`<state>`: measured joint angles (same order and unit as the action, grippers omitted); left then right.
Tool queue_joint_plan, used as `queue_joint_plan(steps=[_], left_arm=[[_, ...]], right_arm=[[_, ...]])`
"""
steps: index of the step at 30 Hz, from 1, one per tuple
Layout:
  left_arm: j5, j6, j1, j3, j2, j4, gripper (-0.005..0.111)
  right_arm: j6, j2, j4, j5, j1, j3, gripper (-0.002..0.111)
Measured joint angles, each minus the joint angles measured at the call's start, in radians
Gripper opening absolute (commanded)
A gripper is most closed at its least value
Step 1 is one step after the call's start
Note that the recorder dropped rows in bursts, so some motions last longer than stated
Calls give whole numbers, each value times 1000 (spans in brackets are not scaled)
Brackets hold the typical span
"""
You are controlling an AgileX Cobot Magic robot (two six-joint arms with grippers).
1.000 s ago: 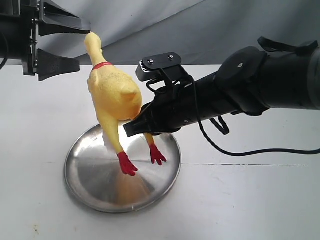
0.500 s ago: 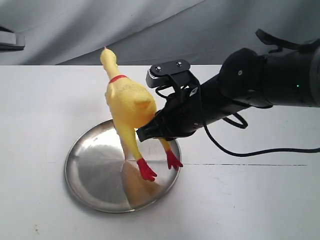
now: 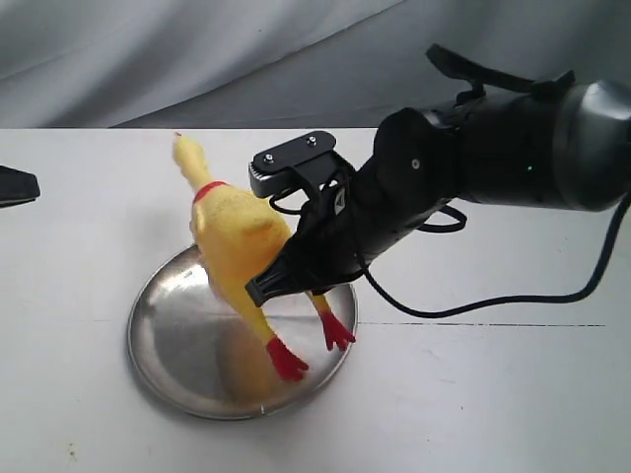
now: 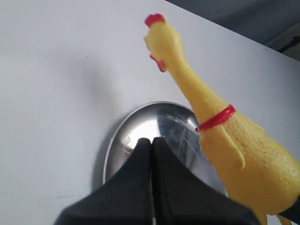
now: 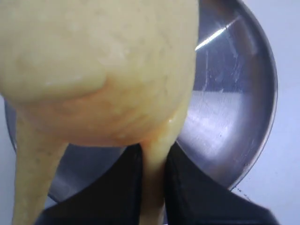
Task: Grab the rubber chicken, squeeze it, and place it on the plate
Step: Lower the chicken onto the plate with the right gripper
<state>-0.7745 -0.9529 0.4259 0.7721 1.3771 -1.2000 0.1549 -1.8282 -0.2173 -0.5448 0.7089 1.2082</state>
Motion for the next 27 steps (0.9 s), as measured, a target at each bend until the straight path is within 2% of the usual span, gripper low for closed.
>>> queue_joint_plan(steps=[6,12,15,27], left_arm=[[140,-45,-24,-61,-36,-8,0],[282,-82,-194,-70,-42,27,0],[330,-82,-243,-70,-42,33,0],[350,-77,-252,-70,-42,35,0]], right_arm=[[19,-60,-22,8,0,0,0],[28,-82,-33,19,0,0,0],[28,-82,-35,23,0,0,0],[28,-131,-46,25,0,0,0]])
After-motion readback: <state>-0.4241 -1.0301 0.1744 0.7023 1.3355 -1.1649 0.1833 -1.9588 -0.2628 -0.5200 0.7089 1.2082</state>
